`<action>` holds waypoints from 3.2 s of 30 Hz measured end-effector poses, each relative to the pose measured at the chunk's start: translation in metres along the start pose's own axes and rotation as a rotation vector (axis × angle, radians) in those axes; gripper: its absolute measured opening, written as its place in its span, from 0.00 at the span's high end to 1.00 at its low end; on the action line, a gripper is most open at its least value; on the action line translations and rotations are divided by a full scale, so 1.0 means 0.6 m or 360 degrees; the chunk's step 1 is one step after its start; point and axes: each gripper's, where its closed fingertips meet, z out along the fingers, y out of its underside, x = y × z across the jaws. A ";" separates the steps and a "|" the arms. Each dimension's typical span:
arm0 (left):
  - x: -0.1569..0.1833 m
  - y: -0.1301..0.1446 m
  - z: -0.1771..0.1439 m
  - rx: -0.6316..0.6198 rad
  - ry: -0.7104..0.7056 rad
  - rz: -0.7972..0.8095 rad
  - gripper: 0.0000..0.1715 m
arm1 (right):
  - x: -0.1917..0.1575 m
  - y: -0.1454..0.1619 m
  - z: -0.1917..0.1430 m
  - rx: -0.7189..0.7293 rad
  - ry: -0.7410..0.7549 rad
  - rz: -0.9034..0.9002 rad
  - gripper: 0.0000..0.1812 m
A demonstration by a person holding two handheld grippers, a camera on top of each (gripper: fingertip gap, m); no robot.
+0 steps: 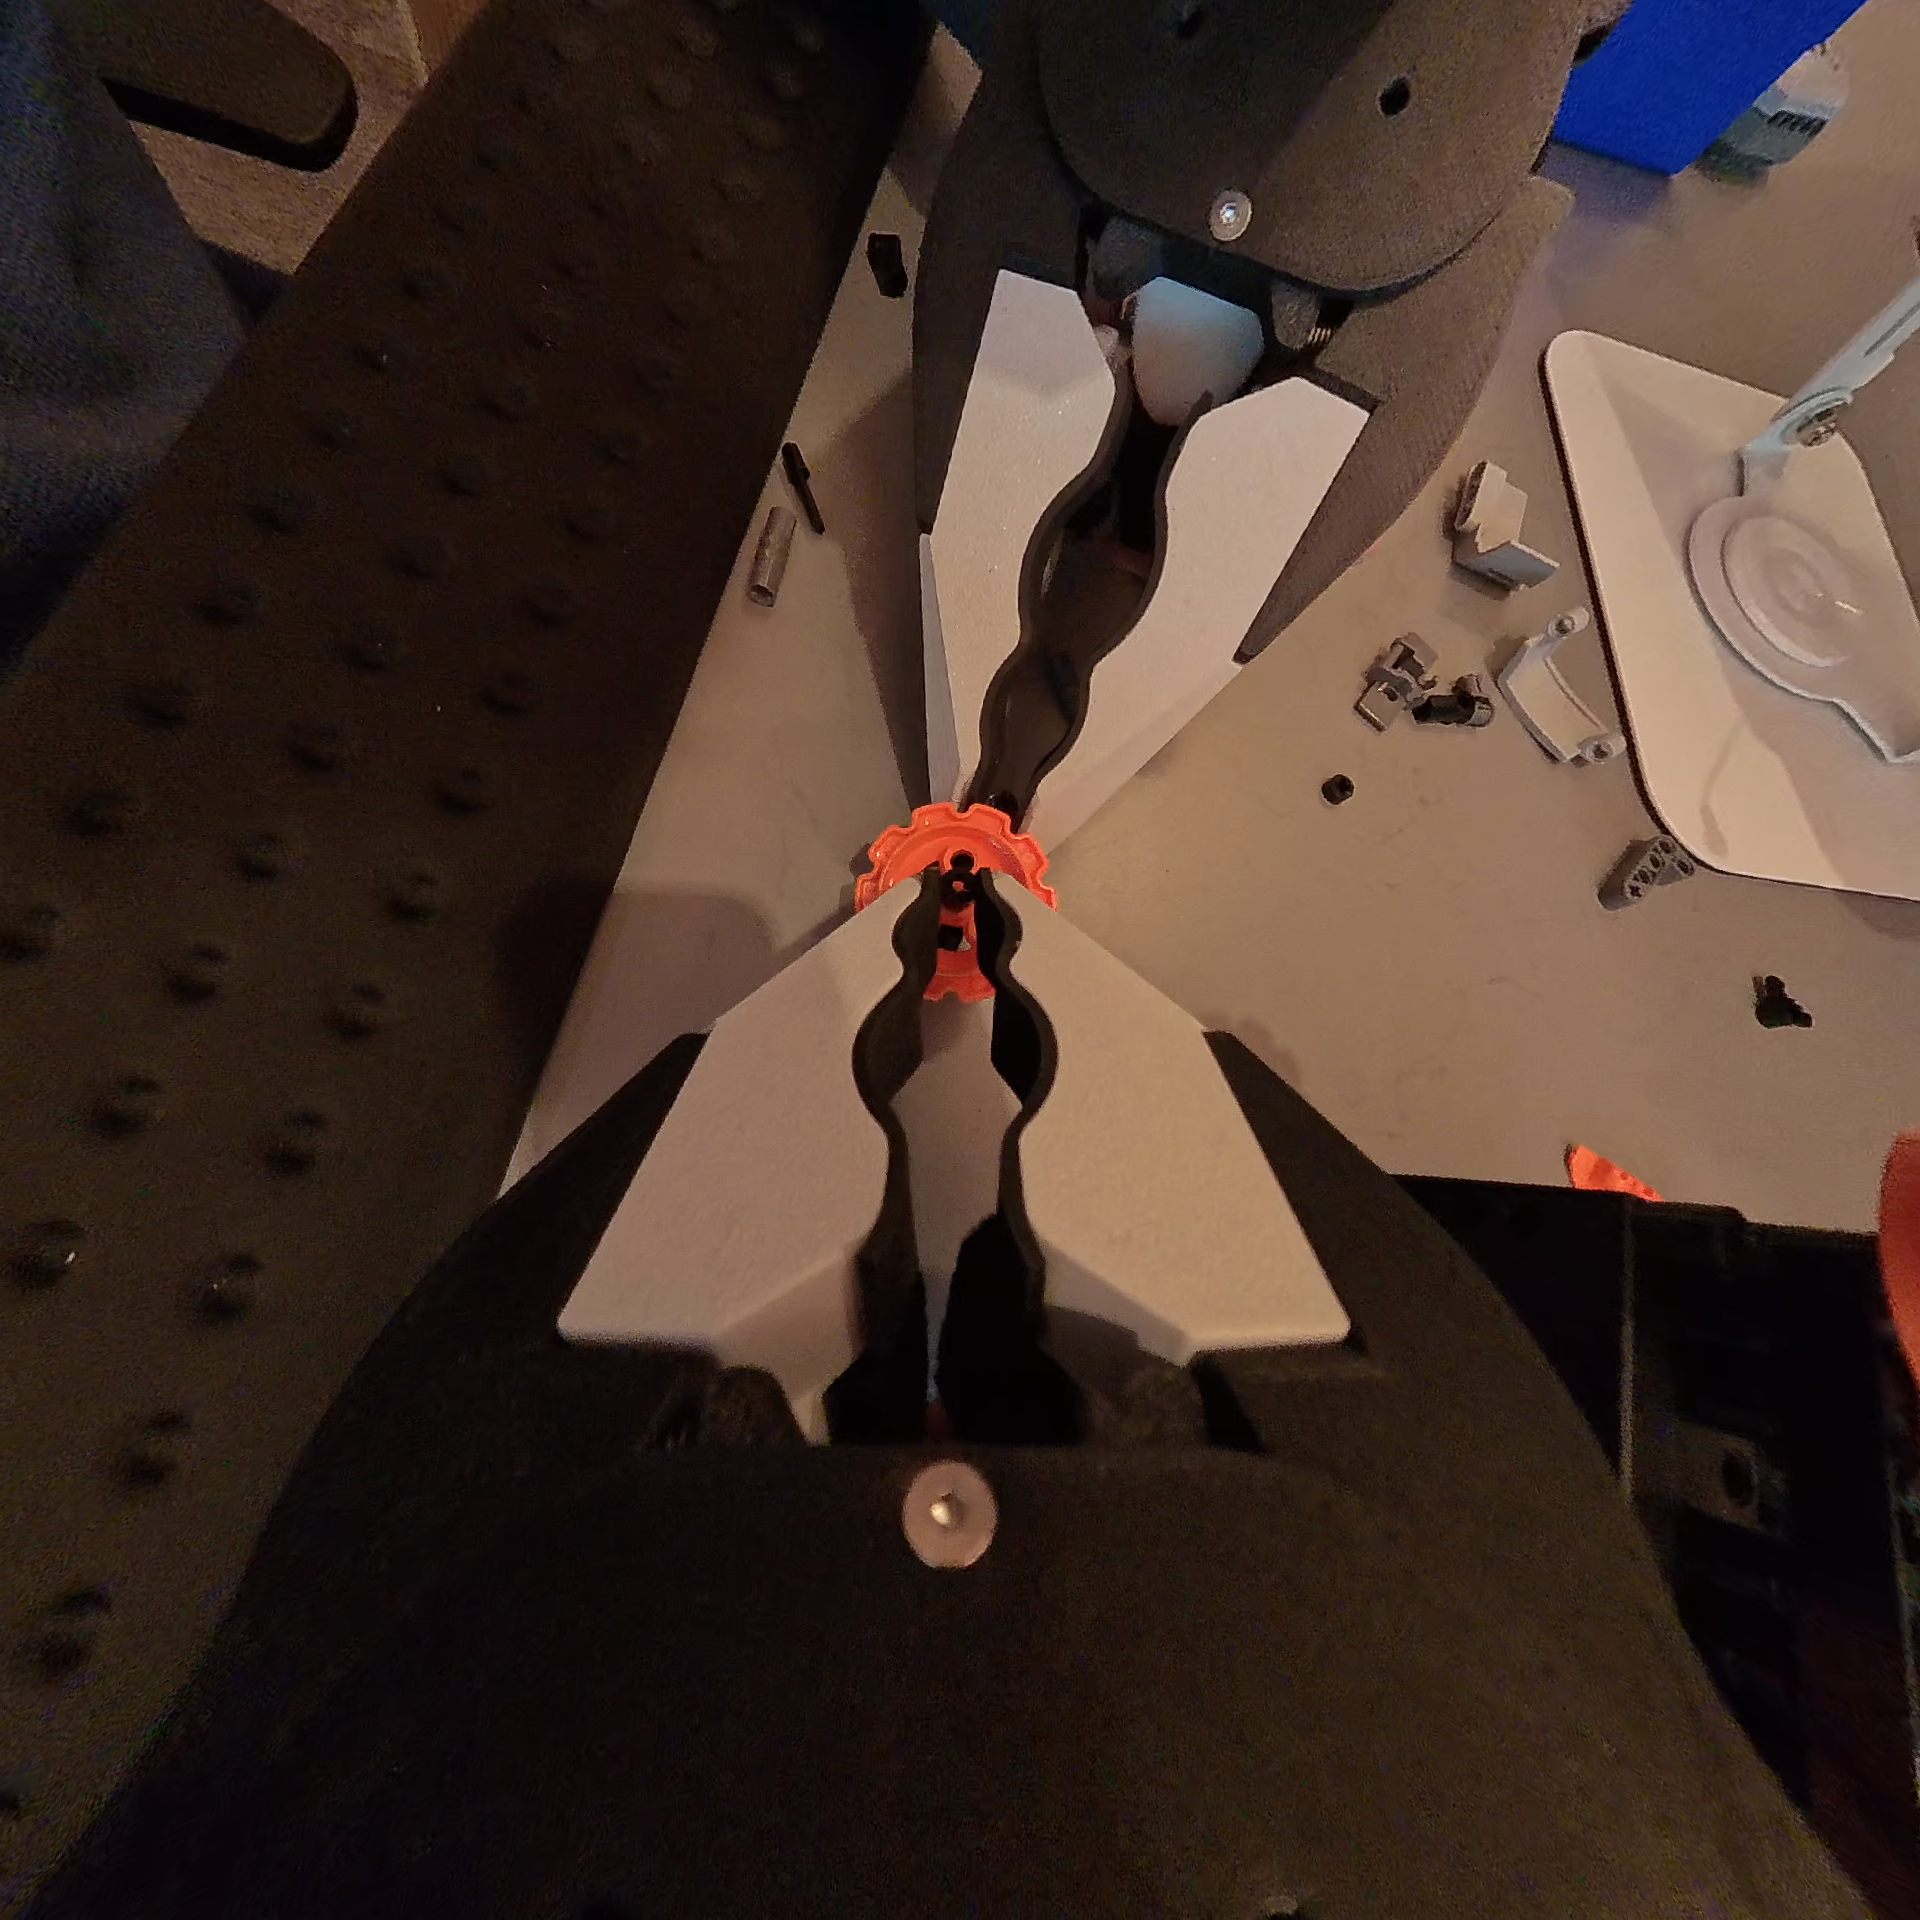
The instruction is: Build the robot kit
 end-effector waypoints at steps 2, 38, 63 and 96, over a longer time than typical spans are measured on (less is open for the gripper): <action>0.000 -0.001 0.001 0.0006 0.0031 0.0011 0.95 | -0.001 0.000 0.000 0.0000 -0.0020 -0.0014 0.98; 0.014 -0.012 0.009 0.0068 0.0291 0.0080 0.96 | -0.023 -0.002 -0.008 0.0064 -0.0100 -0.0091 0.98; 0.033 -0.018 0.010 0.0057 0.0522 0.0169 0.95 | -0.042 -0.007 -0.009 0.0200 -0.0169 -0.0097 0.97; 0.040 -0.025 0.013 0.0165 0.0679 0.0042 0.96 | -0.048 -0.005 -0.010 0.0084 0.0259 -0.0541 0.98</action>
